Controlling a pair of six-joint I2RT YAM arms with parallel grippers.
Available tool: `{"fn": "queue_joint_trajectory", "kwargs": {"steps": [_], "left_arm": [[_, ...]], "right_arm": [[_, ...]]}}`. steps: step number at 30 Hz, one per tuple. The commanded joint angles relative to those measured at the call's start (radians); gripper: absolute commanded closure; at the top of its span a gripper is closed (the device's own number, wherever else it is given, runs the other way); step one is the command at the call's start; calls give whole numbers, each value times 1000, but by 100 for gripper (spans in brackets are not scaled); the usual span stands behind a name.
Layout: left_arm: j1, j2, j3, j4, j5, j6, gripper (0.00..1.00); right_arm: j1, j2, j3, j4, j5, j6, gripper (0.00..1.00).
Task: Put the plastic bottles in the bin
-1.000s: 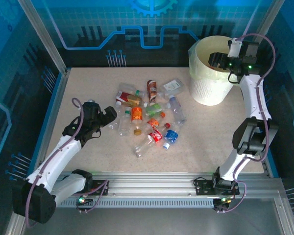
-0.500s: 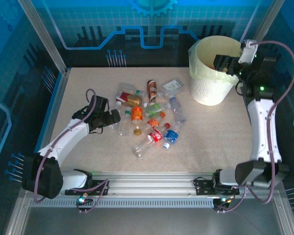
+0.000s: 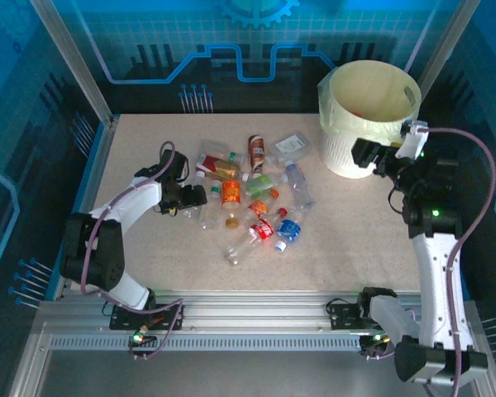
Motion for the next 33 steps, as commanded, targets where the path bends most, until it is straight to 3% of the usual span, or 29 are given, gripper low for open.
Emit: {"fn": "queue_joint_trajectory", "kwargs": {"steps": [1,6,13,24,33], "left_arm": [[12,59,59,-43,39,67,20],[21,127,94,-47,-14,64,23],[95,126,39,15,31,23,25],[76,190,8,53,75,99,23],[63,181,6,59,26,109,47]], "right_arm": [[14,-27,-21,-33,32,16,0],[17,-26,-19,-67,15,10,0],[24,-20,-18,-61,6,2,0],[48,1,-33,-29,8,18,0],[61,8,-43,-31,10,14,0]]}}
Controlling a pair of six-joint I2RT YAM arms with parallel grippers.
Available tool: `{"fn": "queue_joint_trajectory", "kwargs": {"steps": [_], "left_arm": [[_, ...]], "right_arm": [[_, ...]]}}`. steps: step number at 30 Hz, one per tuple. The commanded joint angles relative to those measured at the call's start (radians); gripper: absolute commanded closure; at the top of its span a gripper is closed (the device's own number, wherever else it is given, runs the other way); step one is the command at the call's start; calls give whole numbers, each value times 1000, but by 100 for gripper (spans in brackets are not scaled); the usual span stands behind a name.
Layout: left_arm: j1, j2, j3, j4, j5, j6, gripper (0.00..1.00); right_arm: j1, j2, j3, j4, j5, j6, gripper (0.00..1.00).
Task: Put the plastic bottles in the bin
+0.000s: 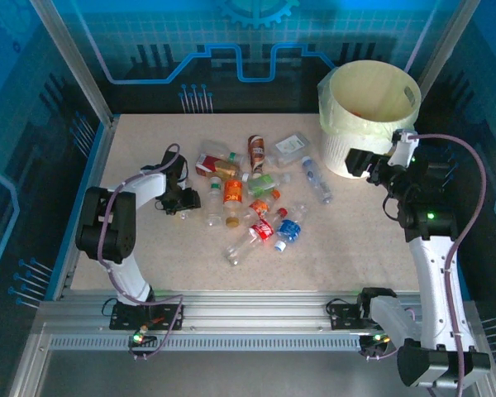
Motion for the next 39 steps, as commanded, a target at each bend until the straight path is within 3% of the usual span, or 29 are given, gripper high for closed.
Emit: {"fn": "queue_joint_trajectory", "kwargs": {"steps": [1,11,20,30,39], "left_arm": [[-6,-23,-17,-4,-9,15,49],[-77,-330,-80,32,2,-46,54],[-255,-567,-106,255,186,-77,54],[-467,-544,-16,464,376,-69,55],[-547,-477,32,576,506,-59,54]], "right_arm": [[22,-1,-15,13,-7,4,0],[110,3,-23,20,-61,39,0],[255,54,0,40,-65,5,0],[376,171,104,61,-282,28,0],[453,227,152,169,-398,123,0]]}}
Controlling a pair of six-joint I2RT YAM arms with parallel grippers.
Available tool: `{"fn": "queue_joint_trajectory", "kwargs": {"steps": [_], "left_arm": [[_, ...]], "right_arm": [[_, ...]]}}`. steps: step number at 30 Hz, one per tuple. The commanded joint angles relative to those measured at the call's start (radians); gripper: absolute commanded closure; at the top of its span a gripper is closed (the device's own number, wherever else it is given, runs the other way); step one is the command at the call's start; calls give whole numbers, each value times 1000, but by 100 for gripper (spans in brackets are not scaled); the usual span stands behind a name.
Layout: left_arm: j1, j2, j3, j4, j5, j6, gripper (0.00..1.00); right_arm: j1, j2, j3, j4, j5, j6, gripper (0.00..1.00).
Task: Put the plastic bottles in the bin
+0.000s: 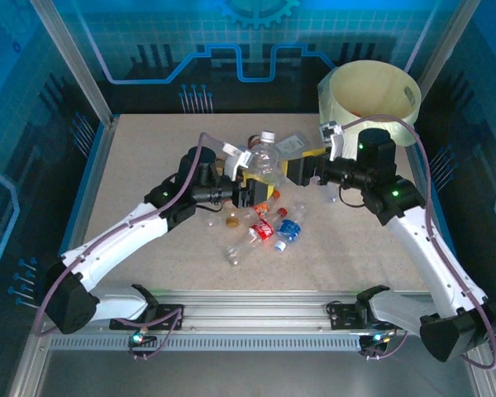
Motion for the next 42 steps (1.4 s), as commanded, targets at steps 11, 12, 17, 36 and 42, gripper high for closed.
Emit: {"fn": "queue_joint_trajectory", "kwargs": {"steps": [11,12,17,36,42], "left_arm": [[-43,32,27,171,140,-23,54],[-43,29,21,183,138,-27,54],[-42,27,9,202,136,-32,54],[-40,23,2,94,-84,-29,17],[-37,-70,-76,99,-314,-33,1]], "right_arm": [[103,133,116,-1,-146,-22,5],[105,136,116,-1,-148,-22,9],[105,136,109,-7,-156,-22,22],[98,128,129,-60,106,-12,50],[74,126,180,-168,347,-53,54]]}}
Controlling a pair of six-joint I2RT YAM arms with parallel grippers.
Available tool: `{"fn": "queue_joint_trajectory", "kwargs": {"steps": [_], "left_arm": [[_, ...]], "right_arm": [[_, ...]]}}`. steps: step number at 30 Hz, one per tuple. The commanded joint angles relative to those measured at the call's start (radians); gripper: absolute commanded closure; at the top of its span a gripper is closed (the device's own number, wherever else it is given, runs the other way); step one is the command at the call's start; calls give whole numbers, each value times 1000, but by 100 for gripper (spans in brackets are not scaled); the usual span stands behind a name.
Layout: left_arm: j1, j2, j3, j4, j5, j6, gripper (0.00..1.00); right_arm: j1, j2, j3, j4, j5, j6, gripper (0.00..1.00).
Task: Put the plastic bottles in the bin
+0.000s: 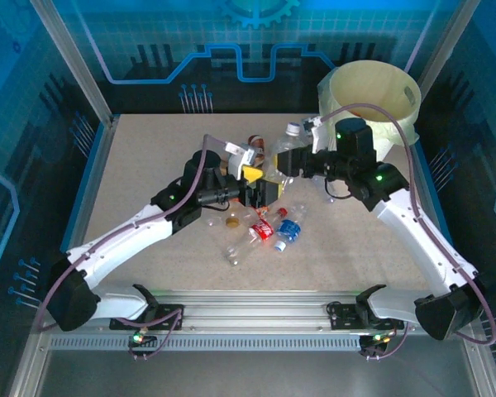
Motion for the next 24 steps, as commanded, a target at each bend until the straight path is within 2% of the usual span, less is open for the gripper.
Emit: {"fn": "queue_joint_trajectory", "kwargs": {"steps": [1,5,9,13,18,24], "left_arm": [[5,-89,-53,-10,-204,-8,1],[20,-167,-106,-41,-399,-43,1],[64,-233,-133,-119,-518,-125,1],[74,-306,-178,-174,-635,-149,1],[79,-380,-223,-228,-709,-153,1],[89,-438,-262,-267,-762,-172,1]], "right_arm": [[-28,-8,51,-73,192,-41,54],[-87,-1,79,-99,263,-82,54],[-164,21,125,-124,325,-130,54],[-266,72,197,-125,310,-163,54],[-365,179,344,-134,313,-195,55],[-425,325,523,-140,404,-228,54]]}}
